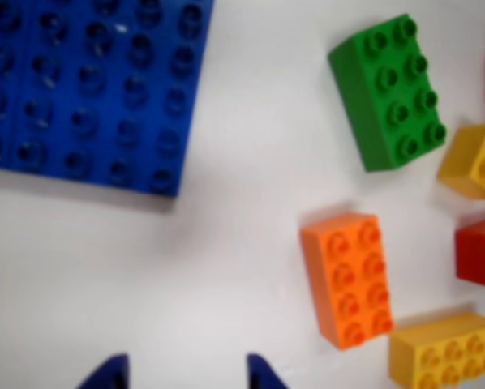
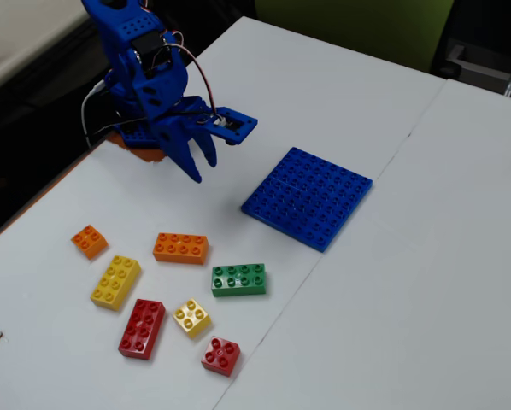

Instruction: Pick up the 2x4 orange block and go up the 8x8 blue block.

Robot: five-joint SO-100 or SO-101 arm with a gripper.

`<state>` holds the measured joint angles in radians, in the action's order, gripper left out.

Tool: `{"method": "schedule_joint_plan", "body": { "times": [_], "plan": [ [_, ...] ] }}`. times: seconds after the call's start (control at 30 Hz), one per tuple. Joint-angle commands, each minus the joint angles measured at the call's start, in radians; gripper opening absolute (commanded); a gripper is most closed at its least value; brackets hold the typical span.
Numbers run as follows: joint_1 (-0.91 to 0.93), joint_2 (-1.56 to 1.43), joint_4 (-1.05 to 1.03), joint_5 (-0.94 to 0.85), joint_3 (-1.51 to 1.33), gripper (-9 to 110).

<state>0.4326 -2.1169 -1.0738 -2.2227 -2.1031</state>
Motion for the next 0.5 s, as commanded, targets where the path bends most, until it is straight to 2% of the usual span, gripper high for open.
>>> {"method": "schedule_joint_plan", "body": {
  "times": [0.0, 0.23, 0.47],
  "plan": [
    [0.055, 0.097, -0.061, -0.117, 0.169, 19],
    [0.173, 0.348, -0.078, -0.327, 0.387, 24],
    [0.221, 0.505, 0.072, -0.405, 0.407, 25]
  ]
}}
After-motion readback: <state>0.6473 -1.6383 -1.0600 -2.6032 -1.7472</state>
